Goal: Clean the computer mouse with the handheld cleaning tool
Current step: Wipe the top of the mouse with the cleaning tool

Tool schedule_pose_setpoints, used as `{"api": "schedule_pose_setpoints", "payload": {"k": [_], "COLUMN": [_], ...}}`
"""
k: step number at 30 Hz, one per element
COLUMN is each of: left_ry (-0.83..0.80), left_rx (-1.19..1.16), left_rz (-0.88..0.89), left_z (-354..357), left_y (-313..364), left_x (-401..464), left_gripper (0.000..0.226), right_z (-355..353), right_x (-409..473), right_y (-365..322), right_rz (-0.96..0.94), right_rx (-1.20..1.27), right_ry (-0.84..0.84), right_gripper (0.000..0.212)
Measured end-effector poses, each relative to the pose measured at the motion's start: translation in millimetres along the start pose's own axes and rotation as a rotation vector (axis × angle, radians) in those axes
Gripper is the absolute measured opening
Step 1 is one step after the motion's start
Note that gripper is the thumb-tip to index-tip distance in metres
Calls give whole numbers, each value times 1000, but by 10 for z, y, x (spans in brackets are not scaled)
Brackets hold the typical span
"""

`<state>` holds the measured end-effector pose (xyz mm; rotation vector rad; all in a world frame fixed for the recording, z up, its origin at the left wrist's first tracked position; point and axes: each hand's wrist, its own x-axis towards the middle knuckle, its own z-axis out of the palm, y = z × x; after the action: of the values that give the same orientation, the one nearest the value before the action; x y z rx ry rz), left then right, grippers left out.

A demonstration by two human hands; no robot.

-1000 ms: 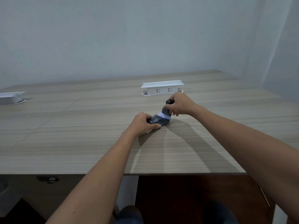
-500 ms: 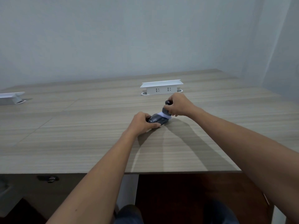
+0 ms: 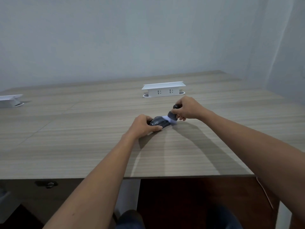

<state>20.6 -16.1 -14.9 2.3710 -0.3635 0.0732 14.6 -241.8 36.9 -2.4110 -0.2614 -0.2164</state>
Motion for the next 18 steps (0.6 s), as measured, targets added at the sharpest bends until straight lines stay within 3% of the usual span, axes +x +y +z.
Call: {"api": "schedule_pose_setpoints", "payload": {"k": [4, 11, 18], "left_ry": [-58, 20, -19], "left_rx": [-67, -164, -290], "left_rz": [-10, -73, -81], "left_z": [-42, -3, -42], "left_y": [-55, -93, -99], "left_x": [-25, -64, -98], "left_gripper": [34, 43, 33], "right_z": [49, 130, 150], "right_x": [60, 184, 204], "right_y": [-76, -265, -313], "right_rz": [-51, -81, -52], "right_rx": [-42, -96, 34], "right_ry": [24, 52, -1], "right_gripper": [24, 29, 23]}}
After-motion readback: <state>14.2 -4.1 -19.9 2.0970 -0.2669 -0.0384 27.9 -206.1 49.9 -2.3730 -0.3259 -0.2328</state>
